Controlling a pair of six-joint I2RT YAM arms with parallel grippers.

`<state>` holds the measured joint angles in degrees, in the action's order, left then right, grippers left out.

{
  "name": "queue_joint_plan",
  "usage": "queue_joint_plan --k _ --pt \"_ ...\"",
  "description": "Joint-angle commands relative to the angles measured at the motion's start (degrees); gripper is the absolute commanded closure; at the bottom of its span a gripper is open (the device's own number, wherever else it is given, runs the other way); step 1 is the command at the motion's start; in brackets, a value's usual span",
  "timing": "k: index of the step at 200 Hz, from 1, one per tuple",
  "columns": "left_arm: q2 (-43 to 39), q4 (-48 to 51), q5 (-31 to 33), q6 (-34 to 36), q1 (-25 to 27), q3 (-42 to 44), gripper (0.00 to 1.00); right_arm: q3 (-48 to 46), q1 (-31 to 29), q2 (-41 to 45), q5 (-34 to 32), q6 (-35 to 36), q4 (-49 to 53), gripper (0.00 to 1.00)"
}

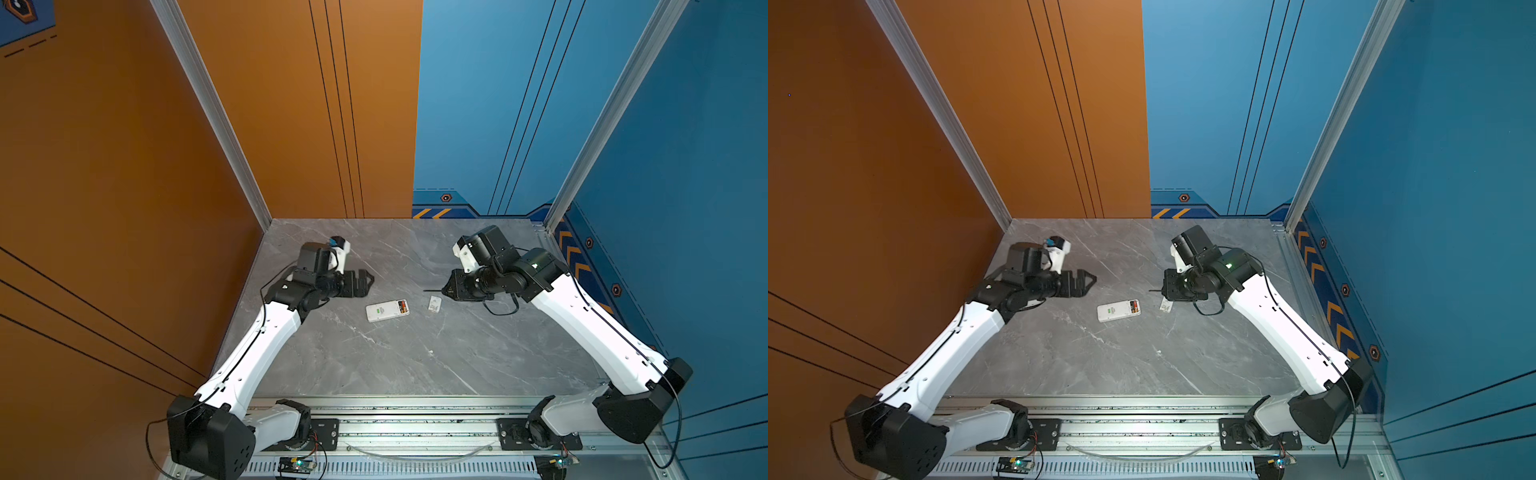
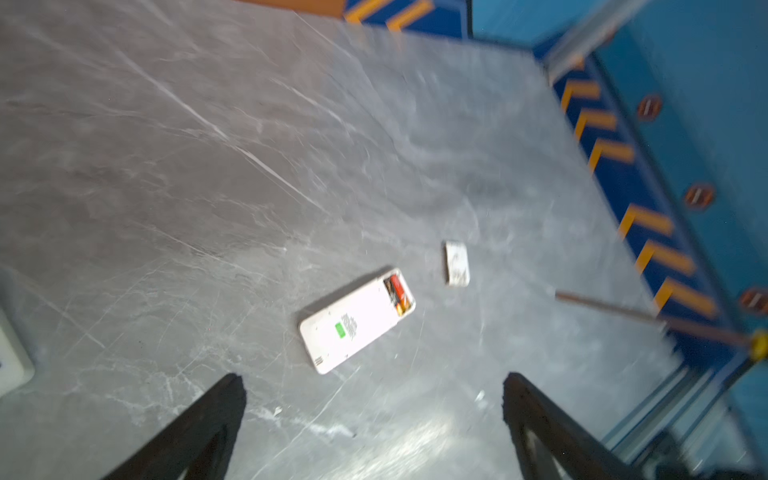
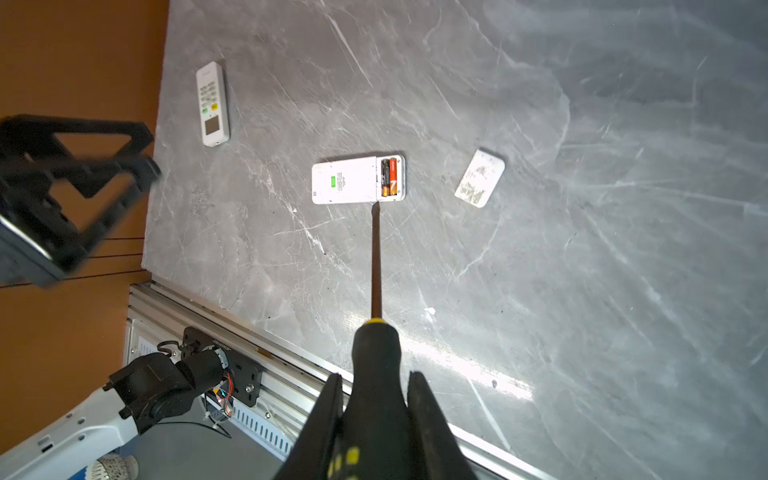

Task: Unload the batteries from the remote control
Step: 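Grasp the opened remote with the left gripper while the right gripper brings the screwdriver near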

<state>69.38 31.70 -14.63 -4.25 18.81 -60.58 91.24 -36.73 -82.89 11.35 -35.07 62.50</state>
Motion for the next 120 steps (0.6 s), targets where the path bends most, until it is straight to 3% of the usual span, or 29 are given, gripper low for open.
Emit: queue_joint_plan --k 1,16,61,120 --pt "0.0 4.4 1.5 28.3 2.6 5.7 0.01 1.7 -0.9 -2.3 -1.4 -8.7 3.5 1.00" --pt "-0.2 1.7 0.9 34.4 3.9 9.2 0.01 1.5 -1.2 -4.0 -1.8 -10.1 3.4 1.00" --pt "6.1 -4.7 0.4 39.5 5.7 11.4 0.00 1.0 -2.2 -6.9 -1.5 -10.0 0.4 1.00" --pt "18.0 -10.4 5.1 41.2 5.6 8.3 0.02 -0.7 -2.6 -7.0 -0.3 -8.2 -1.8 1.00"
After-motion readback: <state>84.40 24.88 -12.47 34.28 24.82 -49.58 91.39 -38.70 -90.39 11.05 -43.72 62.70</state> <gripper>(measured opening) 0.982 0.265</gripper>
